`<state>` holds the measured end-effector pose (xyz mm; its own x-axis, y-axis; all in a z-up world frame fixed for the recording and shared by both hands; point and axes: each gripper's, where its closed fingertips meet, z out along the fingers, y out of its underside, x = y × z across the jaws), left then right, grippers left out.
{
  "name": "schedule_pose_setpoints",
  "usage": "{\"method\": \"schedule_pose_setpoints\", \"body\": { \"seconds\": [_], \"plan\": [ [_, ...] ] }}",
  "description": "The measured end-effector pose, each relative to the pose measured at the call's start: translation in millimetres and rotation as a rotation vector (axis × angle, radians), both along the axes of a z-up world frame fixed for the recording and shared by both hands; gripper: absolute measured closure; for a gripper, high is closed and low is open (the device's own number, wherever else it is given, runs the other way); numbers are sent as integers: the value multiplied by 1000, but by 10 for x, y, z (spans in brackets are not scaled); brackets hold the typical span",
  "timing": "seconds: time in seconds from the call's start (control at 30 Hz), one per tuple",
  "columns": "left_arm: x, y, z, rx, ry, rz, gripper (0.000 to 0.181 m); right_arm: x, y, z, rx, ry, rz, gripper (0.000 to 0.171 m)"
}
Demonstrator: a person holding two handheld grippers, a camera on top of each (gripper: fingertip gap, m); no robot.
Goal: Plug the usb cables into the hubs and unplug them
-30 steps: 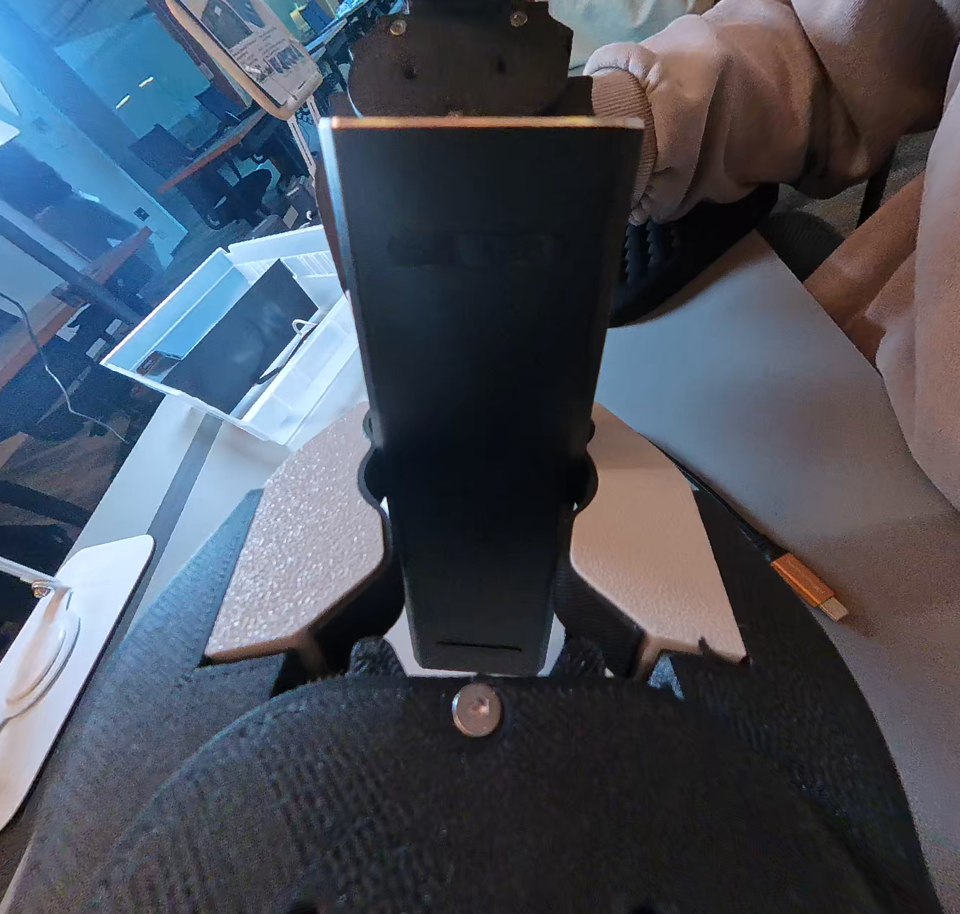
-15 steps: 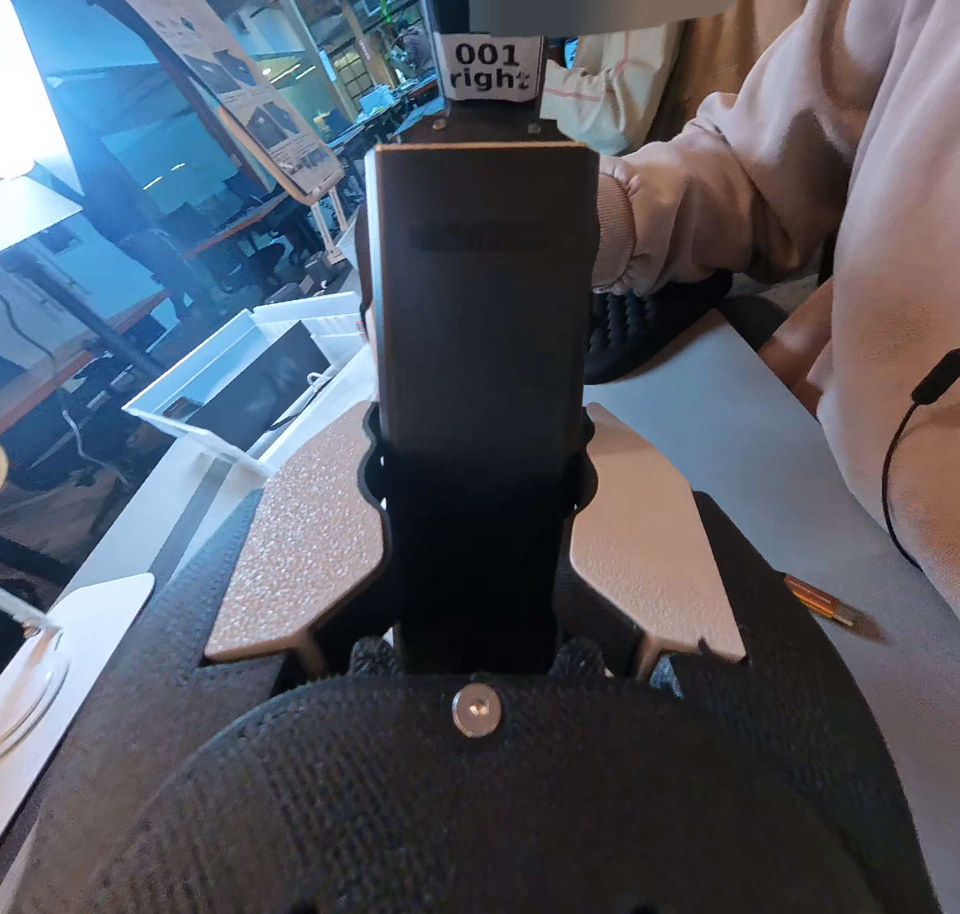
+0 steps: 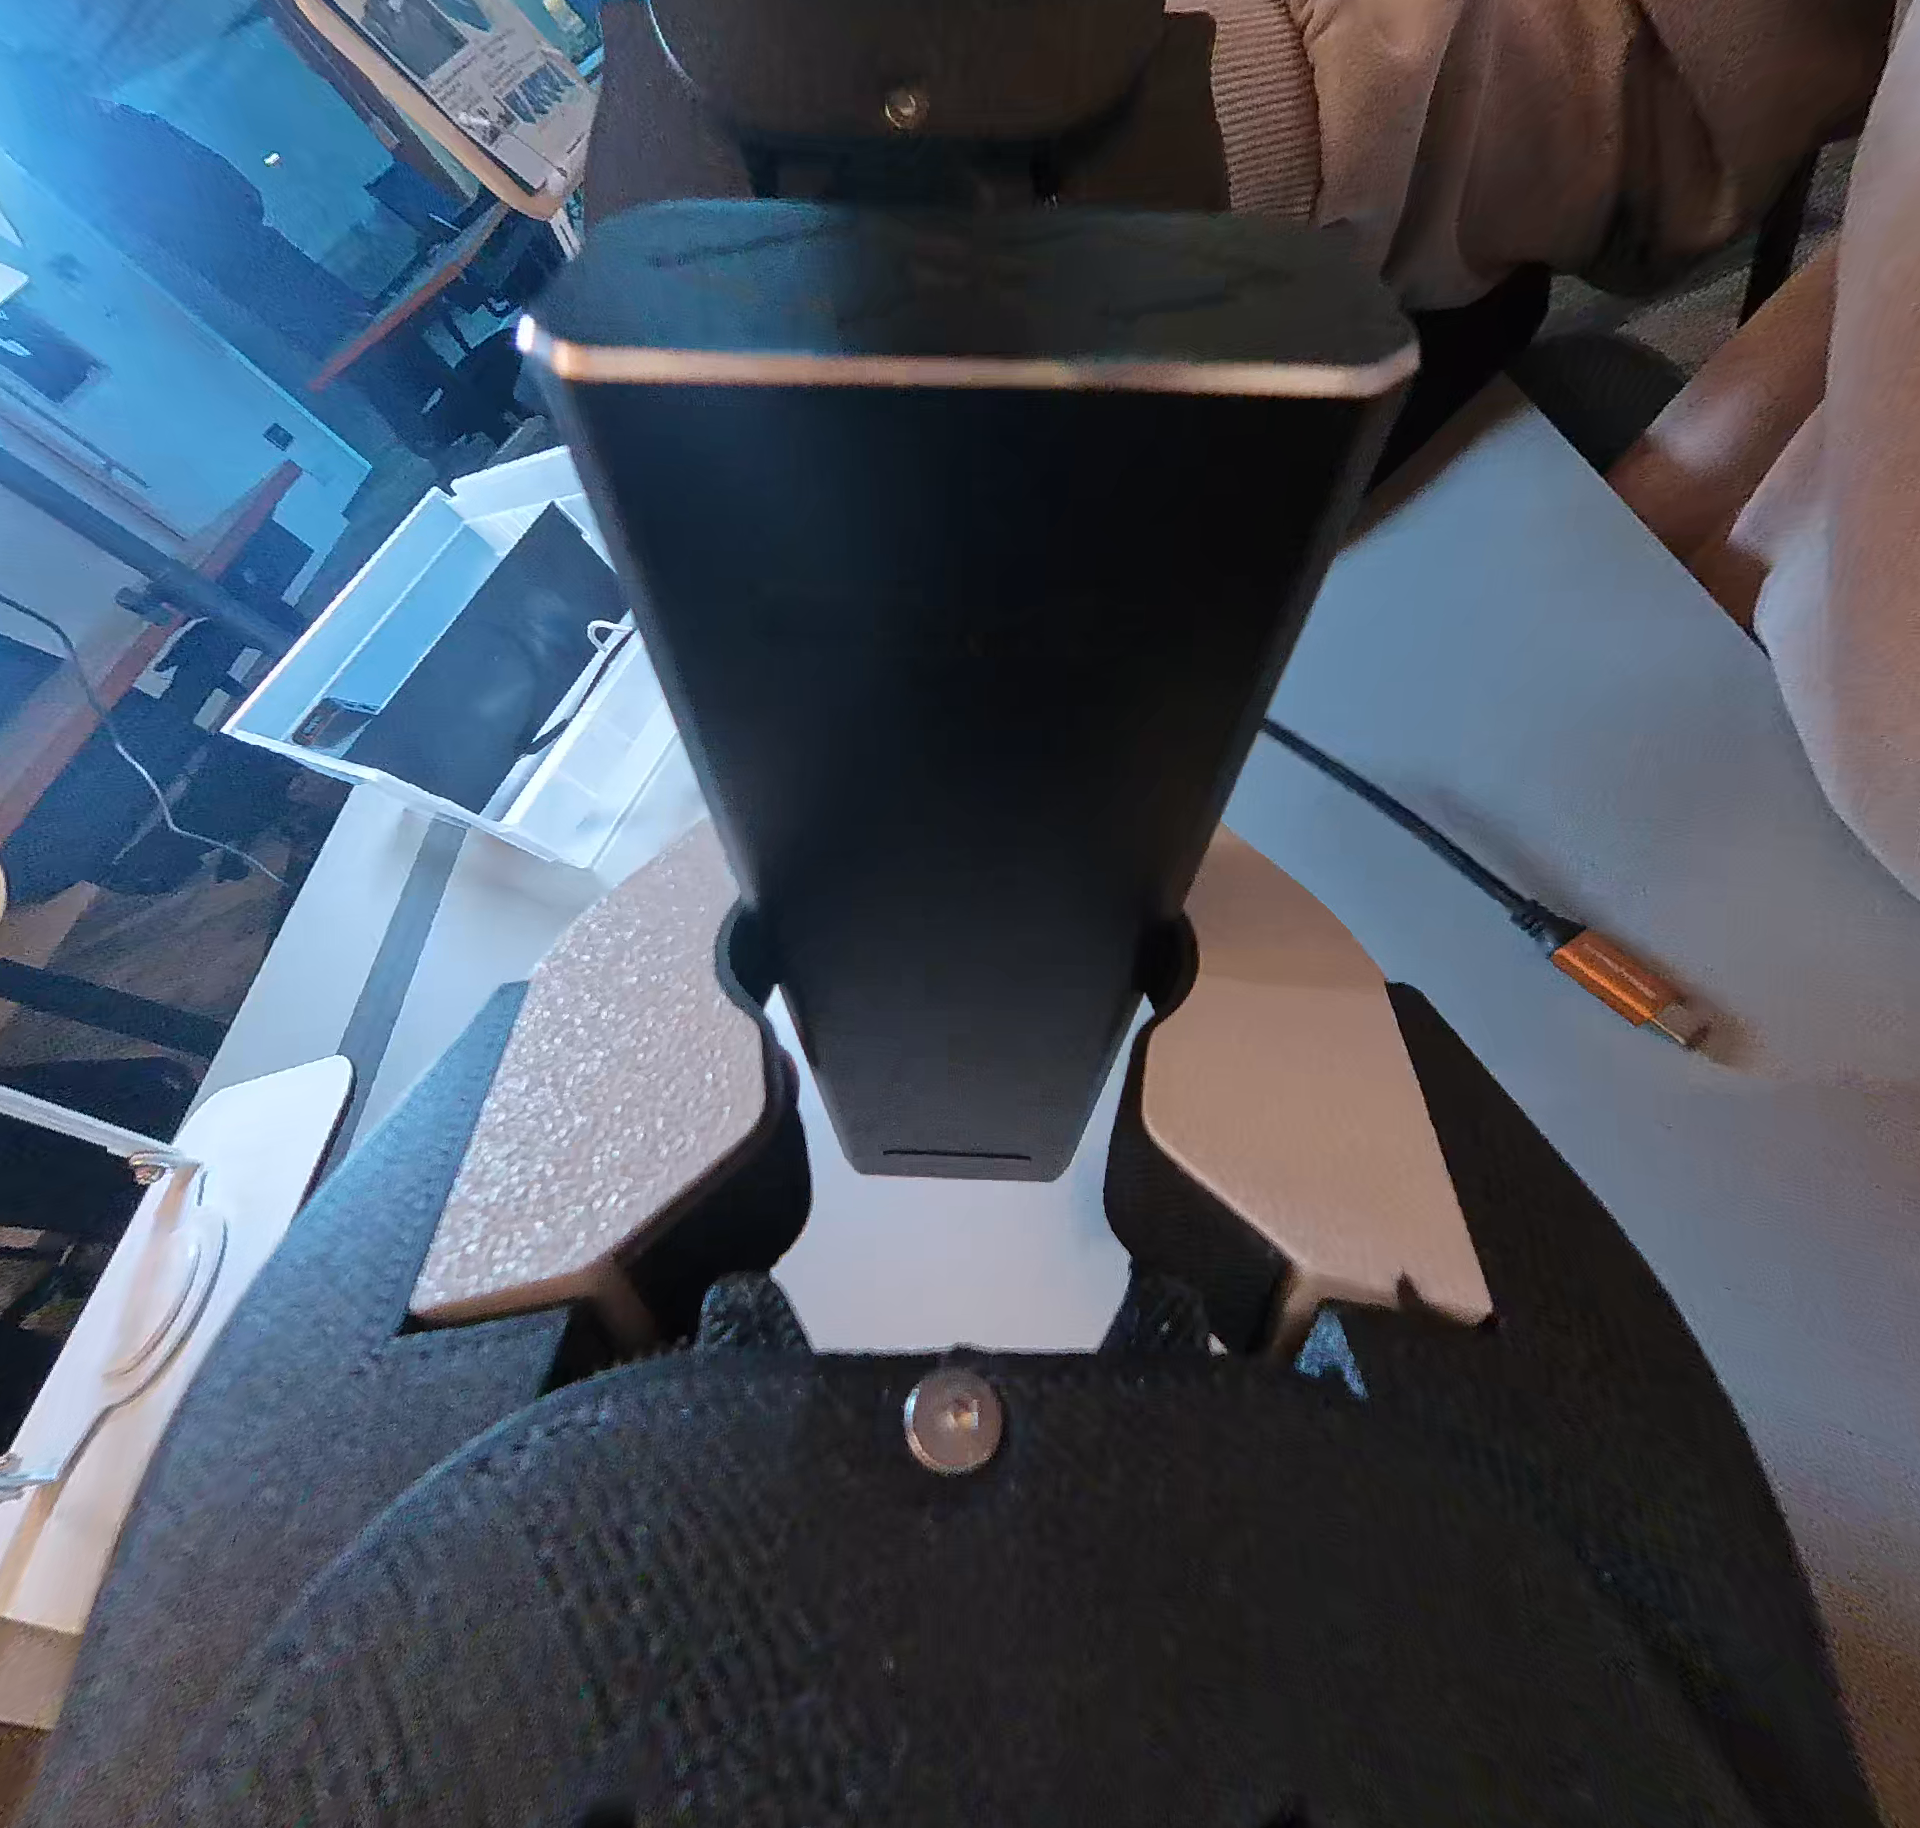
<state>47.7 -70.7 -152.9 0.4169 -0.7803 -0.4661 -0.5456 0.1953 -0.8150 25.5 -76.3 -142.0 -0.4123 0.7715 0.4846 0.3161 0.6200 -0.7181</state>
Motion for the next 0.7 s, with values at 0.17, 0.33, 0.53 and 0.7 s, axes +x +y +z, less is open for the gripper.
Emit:
{"method": "schedule_pose_setpoints", "body": {
  "seconds": [0.17,0.33,0.53,0.7],
  "plan": [
    [-2,8,-20,11,21,1,110,16,10,-16,15,-6,-14,156],
    [-20,62,-52,1,41,20,110,59,72,-24,113,-9,-49,156],
    [-660,152,220,23,-97,191,110,537,718,586,47,215,-241,156],
    [-597,82,581,86,-254,151,110,940,1616,1675,21,419,-431,156]
  ]
}}
